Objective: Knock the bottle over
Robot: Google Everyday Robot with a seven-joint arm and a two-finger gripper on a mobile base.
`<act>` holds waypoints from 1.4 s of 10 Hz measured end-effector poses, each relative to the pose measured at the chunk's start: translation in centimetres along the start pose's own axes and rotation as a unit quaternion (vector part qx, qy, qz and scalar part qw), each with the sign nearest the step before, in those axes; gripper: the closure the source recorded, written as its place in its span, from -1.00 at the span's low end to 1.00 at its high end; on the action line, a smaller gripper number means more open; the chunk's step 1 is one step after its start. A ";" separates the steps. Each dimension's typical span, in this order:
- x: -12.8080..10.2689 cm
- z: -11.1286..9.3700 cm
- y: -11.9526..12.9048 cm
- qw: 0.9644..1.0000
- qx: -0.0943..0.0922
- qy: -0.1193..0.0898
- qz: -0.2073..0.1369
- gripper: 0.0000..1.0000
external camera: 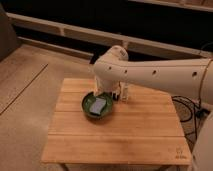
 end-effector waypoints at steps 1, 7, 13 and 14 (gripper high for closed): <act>0.1 0.8 -0.5 1.000 0.007 0.006 -0.001 -0.30; 0.5 7.5 -8.4 0.995 -0.047 0.035 0.079 -0.30; -1.9 12.9 -13.1 0.992 -0.095 0.075 0.033 -0.30; -2.5 13.4 -13.6 0.992 -0.094 0.084 0.016 -0.30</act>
